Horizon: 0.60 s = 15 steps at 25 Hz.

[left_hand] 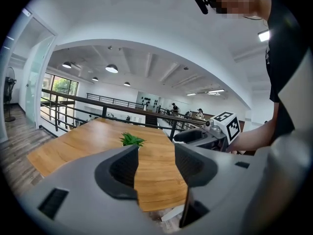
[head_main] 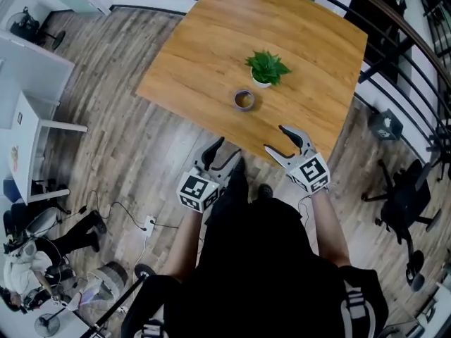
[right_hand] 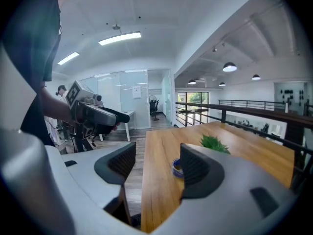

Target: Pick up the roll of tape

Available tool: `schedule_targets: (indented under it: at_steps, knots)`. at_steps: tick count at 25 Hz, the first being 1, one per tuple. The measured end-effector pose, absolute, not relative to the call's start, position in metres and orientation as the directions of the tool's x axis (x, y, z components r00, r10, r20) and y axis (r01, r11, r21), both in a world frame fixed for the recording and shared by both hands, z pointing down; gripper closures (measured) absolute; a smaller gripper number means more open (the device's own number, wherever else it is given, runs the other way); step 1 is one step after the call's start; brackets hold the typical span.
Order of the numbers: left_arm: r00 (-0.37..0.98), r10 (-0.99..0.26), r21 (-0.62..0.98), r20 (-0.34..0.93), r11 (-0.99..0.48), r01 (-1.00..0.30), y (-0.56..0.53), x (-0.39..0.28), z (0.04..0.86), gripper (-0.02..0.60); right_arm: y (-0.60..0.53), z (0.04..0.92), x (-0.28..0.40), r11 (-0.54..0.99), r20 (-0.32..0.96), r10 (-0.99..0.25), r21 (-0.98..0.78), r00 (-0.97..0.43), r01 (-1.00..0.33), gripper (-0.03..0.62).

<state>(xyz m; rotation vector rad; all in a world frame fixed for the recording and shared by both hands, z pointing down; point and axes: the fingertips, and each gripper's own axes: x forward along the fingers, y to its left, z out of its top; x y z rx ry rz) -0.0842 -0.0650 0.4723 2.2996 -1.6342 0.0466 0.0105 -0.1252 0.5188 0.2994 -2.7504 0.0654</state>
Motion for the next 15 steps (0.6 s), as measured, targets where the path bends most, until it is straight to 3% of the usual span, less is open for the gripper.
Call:
schedule_targets:
  at_steps: [15]
  knots:
    - [0.509, -0.835, 0.232, 0.208, -0.463, -0.855, -0.139, -0.149, 0.478, 0.348, -0.179, 0.525, -0.044, 0.921, 0.371, -0.366, 0.015, -0.853, -0.389, 0.299]
